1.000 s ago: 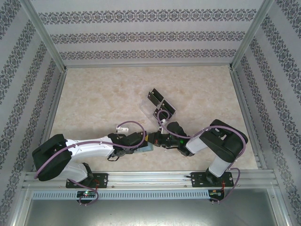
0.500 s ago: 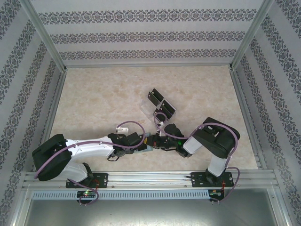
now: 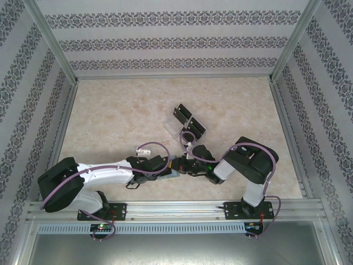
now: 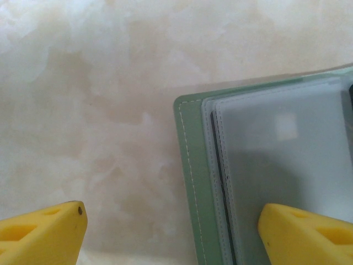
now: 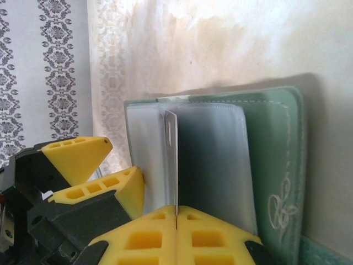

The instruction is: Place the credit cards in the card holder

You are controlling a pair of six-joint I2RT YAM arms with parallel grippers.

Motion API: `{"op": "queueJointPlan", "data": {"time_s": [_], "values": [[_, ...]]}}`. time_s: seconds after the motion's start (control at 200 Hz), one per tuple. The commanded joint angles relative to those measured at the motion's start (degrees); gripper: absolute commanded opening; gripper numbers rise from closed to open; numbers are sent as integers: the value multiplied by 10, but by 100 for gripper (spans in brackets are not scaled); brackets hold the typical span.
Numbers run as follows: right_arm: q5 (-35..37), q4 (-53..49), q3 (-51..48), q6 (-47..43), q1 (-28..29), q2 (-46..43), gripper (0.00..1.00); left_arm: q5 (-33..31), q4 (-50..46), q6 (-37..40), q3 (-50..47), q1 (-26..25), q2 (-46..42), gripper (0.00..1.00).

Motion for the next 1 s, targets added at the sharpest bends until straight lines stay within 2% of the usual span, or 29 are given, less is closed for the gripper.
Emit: {"op": "queueJointPlan", "data": {"time_s": [0.0,0.994], "values": [[12,15,15,3,8,18,0,26,-39,-1,-28,7,17,84],[23,29,-6,34,40,20,0,25,-40,2,-27,6,17,84]]}}
